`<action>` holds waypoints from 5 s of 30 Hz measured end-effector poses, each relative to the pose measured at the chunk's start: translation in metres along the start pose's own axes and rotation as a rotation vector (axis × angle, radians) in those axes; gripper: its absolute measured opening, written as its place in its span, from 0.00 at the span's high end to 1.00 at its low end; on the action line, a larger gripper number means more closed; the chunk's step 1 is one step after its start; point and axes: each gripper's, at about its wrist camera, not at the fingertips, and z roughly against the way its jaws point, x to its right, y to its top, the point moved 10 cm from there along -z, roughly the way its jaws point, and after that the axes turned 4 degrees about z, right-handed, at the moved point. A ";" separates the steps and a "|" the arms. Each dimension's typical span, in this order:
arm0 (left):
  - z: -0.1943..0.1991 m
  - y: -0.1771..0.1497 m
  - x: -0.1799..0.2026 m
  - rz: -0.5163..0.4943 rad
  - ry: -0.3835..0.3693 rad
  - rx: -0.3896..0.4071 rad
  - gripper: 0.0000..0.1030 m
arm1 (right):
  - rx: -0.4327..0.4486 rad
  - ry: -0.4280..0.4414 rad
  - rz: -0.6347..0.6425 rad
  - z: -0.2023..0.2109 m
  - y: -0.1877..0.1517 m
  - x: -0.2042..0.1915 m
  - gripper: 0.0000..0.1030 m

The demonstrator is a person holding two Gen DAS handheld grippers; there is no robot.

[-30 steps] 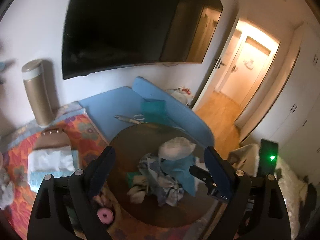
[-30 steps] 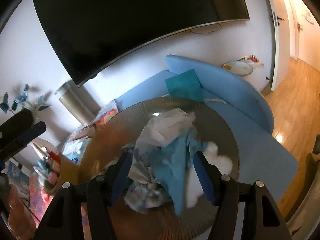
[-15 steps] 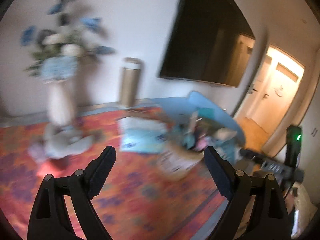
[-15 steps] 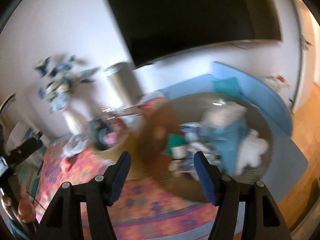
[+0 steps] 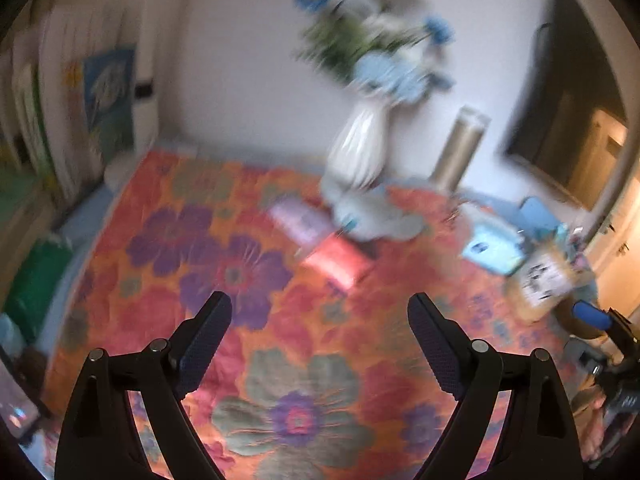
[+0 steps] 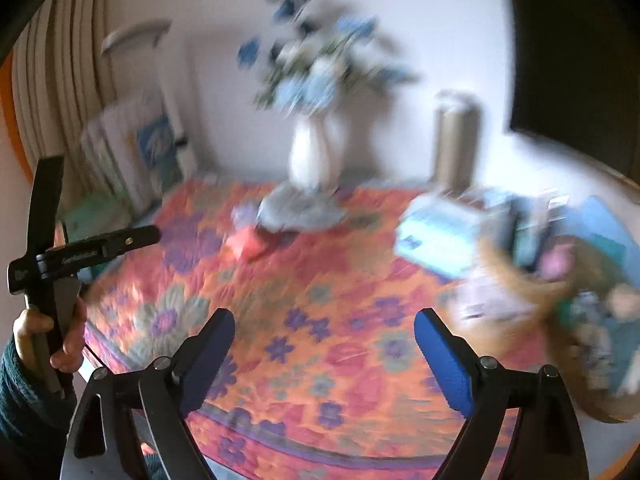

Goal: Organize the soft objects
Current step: 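Move both open grippers back over the flowered quilt, then grasp the red bag with left gripper while right grasps the light-blue plush, then carry red bag and blue plush to the round table and release both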

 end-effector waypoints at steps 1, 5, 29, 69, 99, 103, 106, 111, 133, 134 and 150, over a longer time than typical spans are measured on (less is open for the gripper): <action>-0.011 -0.005 -0.013 0.004 0.040 -0.021 0.14 | -0.023 0.003 0.012 -0.015 -0.004 -0.005 0.12; -0.009 -0.008 -0.045 0.048 0.076 -0.057 0.14 | -0.112 -0.021 0.041 -0.070 -0.023 -0.012 0.12; -0.077 0.016 0.018 0.045 0.045 -0.117 0.14 | -0.176 0.054 -0.152 -0.087 -0.021 0.015 0.12; -0.125 0.002 0.004 0.053 0.001 -0.126 0.52 | -0.232 0.364 -0.617 -0.216 0.074 -0.013 0.42; -0.095 -0.002 0.016 0.061 -0.083 -0.060 0.60 | -0.228 0.164 -0.438 -0.108 -0.028 -0.014 0.34; -0.070 -0.014 0.023 0.043 -0.103 -0.035 0.60 | -0.221 0.191 -0.279 -0.097 -0.032 -0.040 0.38; -0.055 -0.018 0.032 0.054 -0.131 -0.025 0.60 | -0.226 0.230 -0.234 -0.080 -0.038 -0.050 0.38; -0.021 0.003 0.069 0.016 -0.184 0.044 0.60 | -0.124 0.184 -0.203 -0.034 -0.020 -0.028 0.38; -0.010 0.008 0.469 -0.429 -0.533 -0.072 0.60 | 0.222 -0.292 -0.706 0.150 -0.064 0.316 0.38; -0.018 0.004 0.473 -0.433 -0.510 -0.089 0.60 | 0.213 -0.292 -0.714 0.149 -0.069 0.321 0.38; -0.043 -0.016 0.484 -0.429 -0.513 -0.134 0.16 | 0.109 -0.280 -0.733 0.120 -0.101 0.340 0.32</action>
